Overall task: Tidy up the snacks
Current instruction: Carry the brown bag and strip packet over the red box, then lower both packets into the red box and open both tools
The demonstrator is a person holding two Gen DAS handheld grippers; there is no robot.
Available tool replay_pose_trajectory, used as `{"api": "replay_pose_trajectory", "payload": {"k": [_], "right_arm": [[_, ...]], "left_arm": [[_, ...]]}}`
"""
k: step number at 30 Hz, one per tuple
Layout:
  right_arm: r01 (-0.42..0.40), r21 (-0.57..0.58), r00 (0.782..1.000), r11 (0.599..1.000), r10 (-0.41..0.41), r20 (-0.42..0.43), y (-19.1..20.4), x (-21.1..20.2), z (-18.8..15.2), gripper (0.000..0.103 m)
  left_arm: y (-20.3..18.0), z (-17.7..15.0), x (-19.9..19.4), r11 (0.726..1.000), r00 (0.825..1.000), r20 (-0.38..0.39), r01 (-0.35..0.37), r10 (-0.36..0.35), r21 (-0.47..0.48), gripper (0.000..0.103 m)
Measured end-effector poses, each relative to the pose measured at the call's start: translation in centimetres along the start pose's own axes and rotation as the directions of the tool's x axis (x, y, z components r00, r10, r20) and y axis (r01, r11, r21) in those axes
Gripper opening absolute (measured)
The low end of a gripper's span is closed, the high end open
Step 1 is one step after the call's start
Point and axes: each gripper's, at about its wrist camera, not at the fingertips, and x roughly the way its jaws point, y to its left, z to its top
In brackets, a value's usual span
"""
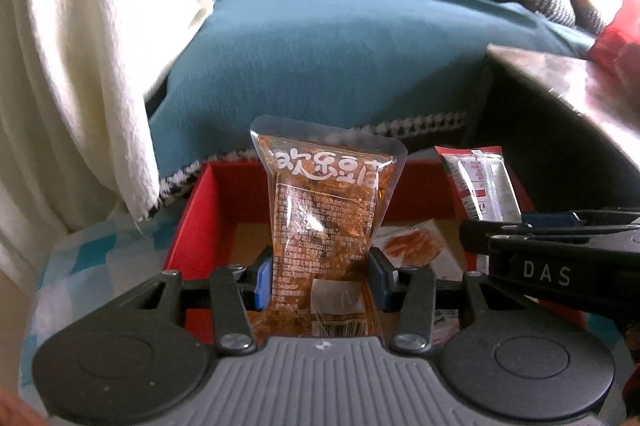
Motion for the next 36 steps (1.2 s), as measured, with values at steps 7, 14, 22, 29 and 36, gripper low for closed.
{"api": "replay_pose_trajectory", "payload": {"k": [7, 14, 22, 29, 36], "right_arm": [[-0.001, 0.003, 0.999, 1.0, 0.001, -0.048, 0.0, 2.5, -0.5, 0.052], [0.017, -0.003, 0.996, 1.0, -0.017, -0.091, -0.2, 3.9, -1.0, 0.055], [0.035, 0.0, 0.995, 0.999, -0.035, -0.093, -0.2, 3.9, -0.9, 0.057], [0.052, -0.021, 0.997, 0.998, -0.053, -0.062, -0.2, 2.3, -0.5, 0.062], [0.042, -0.029, 0.998, 0.999, -0.043, -0.044, 0.3, -0.2, -0.6, 0.065]], "left_arm": [[0.2, -0.6, 2.0, 1.0, 0.999, -0.045, -0.018, 0.019, 0.007, 0.041], [0.1, -1.2, 3.4, 1.0, 0.995, -0.097, -0.023, 0.023, -0.003, 0.041], [0.4, -1.2, 3.1, 0.999, 0.994, -0.102, -0.043, 0.042, -0.014, 0.05], [0.8, -0.5, 0.7, 0.999, 0.997, -0.068, -0.037, 0.036, -0.024, 0.055], [1.1, -0.3, -2.4, 0.999, 0.999, -0.036, -0.023, 0.022, -0.028, 0.055]]}}
